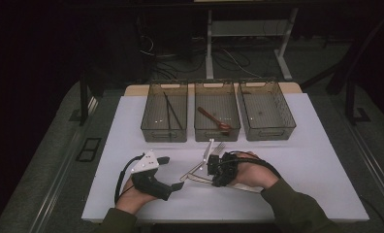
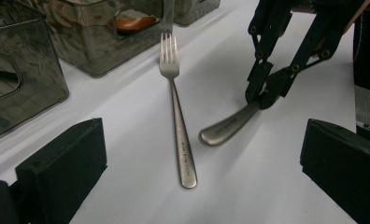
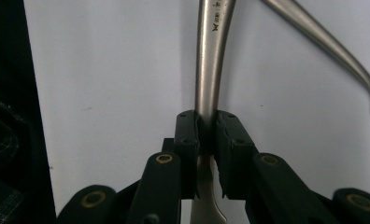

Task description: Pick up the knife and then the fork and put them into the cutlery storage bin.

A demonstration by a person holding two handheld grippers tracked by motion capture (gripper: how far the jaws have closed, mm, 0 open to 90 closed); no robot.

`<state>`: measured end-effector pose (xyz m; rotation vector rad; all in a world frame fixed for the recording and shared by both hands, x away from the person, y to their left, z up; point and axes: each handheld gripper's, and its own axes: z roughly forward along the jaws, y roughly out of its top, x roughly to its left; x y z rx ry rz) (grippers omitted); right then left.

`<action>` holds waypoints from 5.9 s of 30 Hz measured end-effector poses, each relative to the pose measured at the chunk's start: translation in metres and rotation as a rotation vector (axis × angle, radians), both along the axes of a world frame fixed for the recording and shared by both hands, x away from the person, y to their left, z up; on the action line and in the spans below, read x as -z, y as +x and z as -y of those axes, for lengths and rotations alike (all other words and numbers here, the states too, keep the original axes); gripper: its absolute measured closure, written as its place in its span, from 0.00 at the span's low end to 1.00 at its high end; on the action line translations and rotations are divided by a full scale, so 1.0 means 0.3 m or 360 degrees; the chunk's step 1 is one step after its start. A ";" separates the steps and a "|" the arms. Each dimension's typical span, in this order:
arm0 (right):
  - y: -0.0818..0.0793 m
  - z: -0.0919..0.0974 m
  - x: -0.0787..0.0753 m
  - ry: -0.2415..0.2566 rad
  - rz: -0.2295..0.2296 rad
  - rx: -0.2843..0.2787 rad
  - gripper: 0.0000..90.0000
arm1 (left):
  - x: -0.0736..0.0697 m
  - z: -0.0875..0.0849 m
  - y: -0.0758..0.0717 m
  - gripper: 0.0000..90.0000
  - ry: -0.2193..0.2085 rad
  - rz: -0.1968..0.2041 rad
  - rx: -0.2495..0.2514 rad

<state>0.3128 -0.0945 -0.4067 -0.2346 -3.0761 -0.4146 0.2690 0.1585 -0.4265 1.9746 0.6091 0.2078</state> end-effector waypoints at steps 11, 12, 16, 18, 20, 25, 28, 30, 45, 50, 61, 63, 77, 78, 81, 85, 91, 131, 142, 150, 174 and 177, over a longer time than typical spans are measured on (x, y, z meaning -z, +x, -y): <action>0.039 0.084 -0.053 0.0197 0.0008 0.0206 0.87 | 0.000 0.001 -0.001 0.00 -0.0002 0.0000 -0.0001; 0.044 0.095 -0.060 0.0219 0.0011 0.0236 0.87 | 0.000 0.001 -0.001 0.00 -0.0002 -0.0001 -0.0001; 0.061 0.129 -0.074 0.0292 0.0022 0.0320 0.87 | 0.000 0.001 -0.001 0.00 0.0000 0.0000 0.0001; 0.069 0.147 -0.081 0.0336 0.0028 0.0353 0.87 | 0.000 0.001 -0.001 0.00 0.0000 0.0001 0.0001; 0.078 0.164 -0.087 0.0376 0.0028 0.0391 0.87 | 0.000 0.001 0.000 0.00 0.0000 0.0002 0.0000; 0.094 0.206 -0.097 0.0471 0.0017 0.0498 0.87 | 0.001 -0.002 0.001 0.00 -0.0002 0.0003 0.0001; 0.104 0.232 -0.105 0.0519 0.0011 0.0552 0.87 | 0.004 -0.002 0.002 0.00 -0.0005 -0.0001 0.0004; 0.111 0.251 -0.111 0.0554 0.0013 0.0589 0.87 | 0.005 -0.004 0.003 0.00 -0.0007 -0.0007 0.0003; 0.146 0.388 -0.146 0.0837 0.0040 0.0812 0.87 | 0.003 -0.006 0.002 0.00 -0.0005 0.0000 -0.0003; 0.154 0.433 -0.160 0.0927 0.0064 0.0881 0.87 | 0.003 -0.007 0.003 0.00 -0.0005 0.0001 -0.0005; 0.175 0.546 -0.246 0.1095 0.0218 0.1030 0.87 | 0.003 -0.006 0.004 0.00 -0.0006 -0.0001 -0.0009; 0.176 0.564 -0.256 0.1135 0.0232 0.1061 0.87 | 0.004 -0.006 0.004 0.00 -0.0007 -0.0001 -0.0008; 0.172 0.648 -0.316 0.1219 0.0329 0.1132 0.87 | 0.005 -0.004 0.004 0.00 -0.0003 0.0002 -0.0002; 0.171 0.658 -0.323 0.1222 0.0332 0.1140 0.87 | 0.005 -0.004 0.004 0.00 -0.0003 0.0001 -0.0002; 0.174 0.694 -0.343 0.1256 0.0354 0.1180 0.87 | 0.005 -0.003 0.003 0.00 -0.0003 0.0002 0.0000; 0.178 0.744 -0.383 0.1265 0.0407 0.1225 0.87 | 0.005 -0.003 0.004 0.00 -0.0007 -0.0005 -0.0007; 0.207 0.806 -0.438 0.1198 0.0498 0.1300 0.87 | 0.005 -0.002 0.004 0.00 0.0003 0.0002 0.0000; 0.630 0.641 -0.207 0.0247 0.0243 0.1418 0.99 | 0.002 -0.005 -0.001 0.00 -0.0021 -0.0005 0.0018; 0.544 0.701 -0.170 0.0664 0.0238 0.1413 0.68 | 0.004 0.000 0.000 0.00 -0.0009 -0.0005 0.0012; 0.411 0.714 -0.162 0.0887 0.0384 0.1344 0.45 | 0.005 0.001 0.000 0.00 -0.0001 -0.0008 0.0009; 0.116 0.537 -0.082 0.1099 0.0294 0.1040 0.62 | 0.004 -0.006 0.000 0.00 -0.0006 -0.0007 -0.0011; 0.116 0.507 -0.062 0.1073 0.0279 0.1012 0.69 | 0.004 -0.006 0.001 0.00 -0.0004 -0.0007 -0.0011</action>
